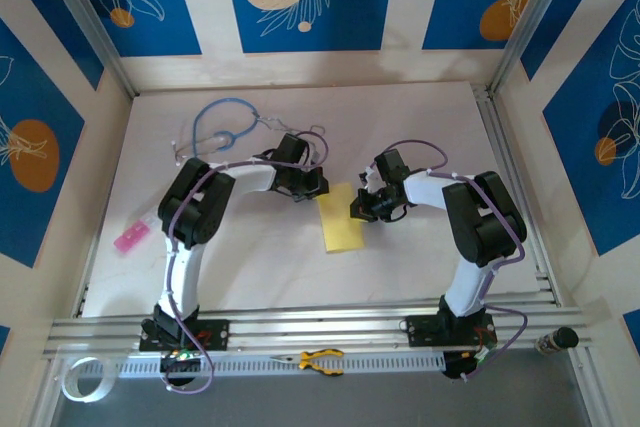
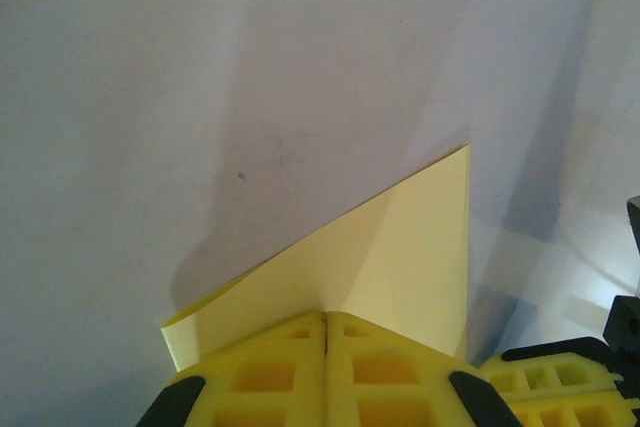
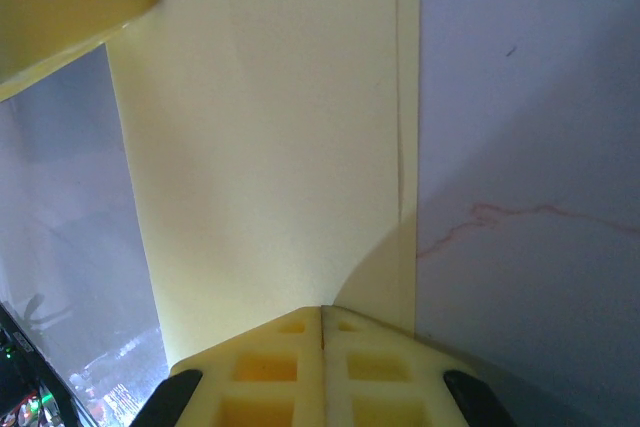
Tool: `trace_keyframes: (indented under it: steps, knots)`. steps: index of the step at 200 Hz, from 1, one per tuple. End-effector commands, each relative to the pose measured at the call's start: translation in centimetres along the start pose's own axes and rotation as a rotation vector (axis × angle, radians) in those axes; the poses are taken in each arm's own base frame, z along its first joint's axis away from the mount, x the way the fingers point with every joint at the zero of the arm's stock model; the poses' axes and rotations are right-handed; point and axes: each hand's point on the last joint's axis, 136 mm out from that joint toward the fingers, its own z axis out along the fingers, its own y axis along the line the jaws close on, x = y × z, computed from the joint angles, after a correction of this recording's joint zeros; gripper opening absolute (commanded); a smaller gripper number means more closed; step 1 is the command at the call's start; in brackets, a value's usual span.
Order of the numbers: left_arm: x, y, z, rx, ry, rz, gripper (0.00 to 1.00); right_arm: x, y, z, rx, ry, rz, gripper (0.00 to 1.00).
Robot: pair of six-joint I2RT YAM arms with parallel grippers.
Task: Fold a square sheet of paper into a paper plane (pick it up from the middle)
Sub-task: First fold the square sheet of paper in half at the center of the table.
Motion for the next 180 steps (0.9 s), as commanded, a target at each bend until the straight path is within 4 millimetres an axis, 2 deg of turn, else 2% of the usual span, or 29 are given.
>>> trace_keyframes:
  steps: [1,41,68,88,111,133,180]
  knots:
    - [0.2,2.5,1.0,-0.035,0.002,-0.032,0.04,2.3,-3.1,0.6,0.119,0.078,0.060,0.00]
    - [-0.4,2.9,0.5,0.017,-0.025,-0.100,0.05,2.3,-3.1,0.6,0.120,0.077,0.060,0.00]
    - [-0.6,0.1,-1.0,0.115,-0.051,-0.097,0.08,2.3,-3.2,0.6,0.122,0.077,0.063,0.00]
    - [-0.4,-1.2,-2.5,0.124,-0.081,-0.078,0.11,2.3,-3.2,0.6,0.123,0.074,0.063,0.00]
    - [0.7,-2.3,-3.5,0.133,-0.088,-0.058,0.13,2.3,-3.1,0.6,0.122,0.074,0.062,0.00]
    - [2.7,-3.1,-3.4,0.148,-0.059,-0.055,0.13,2.3,-3.2,0.6,0.122,0.073,0.062,0.00]
    - [6.4,-2.9,-2.6,0.142,-0.008,-0.066,0.13,2.2,-3.2,0.6,0.124,0.072,0.063,0.00]
